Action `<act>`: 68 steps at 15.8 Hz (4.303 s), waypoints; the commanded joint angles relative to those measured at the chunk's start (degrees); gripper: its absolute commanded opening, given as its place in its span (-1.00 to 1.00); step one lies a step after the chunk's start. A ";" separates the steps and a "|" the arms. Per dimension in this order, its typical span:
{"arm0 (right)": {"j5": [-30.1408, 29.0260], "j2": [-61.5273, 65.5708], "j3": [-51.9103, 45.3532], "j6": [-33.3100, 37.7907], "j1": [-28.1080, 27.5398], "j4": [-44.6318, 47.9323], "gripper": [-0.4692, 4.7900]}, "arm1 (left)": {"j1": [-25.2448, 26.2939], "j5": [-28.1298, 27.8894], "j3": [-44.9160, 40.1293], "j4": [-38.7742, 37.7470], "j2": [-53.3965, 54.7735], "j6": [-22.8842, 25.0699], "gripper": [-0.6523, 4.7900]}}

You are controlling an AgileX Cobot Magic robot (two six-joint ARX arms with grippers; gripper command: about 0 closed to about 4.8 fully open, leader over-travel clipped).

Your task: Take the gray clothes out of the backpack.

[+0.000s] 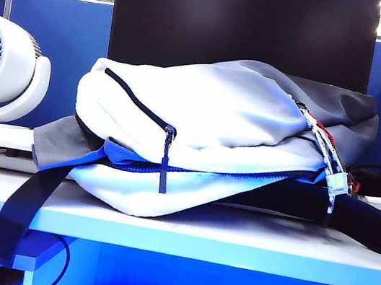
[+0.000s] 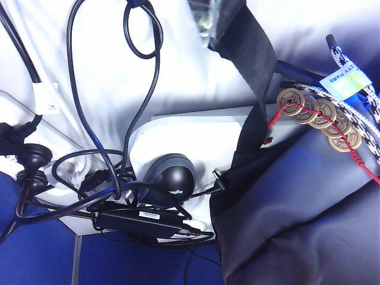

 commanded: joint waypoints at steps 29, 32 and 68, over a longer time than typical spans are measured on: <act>-35.10 90.99 62.23 18.64 37.44 33.48 -0.83 | 0.00 14.16 0.04 3.02 -0.13 -8.98 -0.77; -24.83 97.11 62.23 14.73 42.45 27.65 -0.83 | 0.00 15.10 0.04 2.78 -0.13 -9.20 -0.77; 5.55 86.36 70.42 1.07 36.15 24.20 -0.82 | -7.34 22.36 0.07 15.67 7.10 -9.14 -0.78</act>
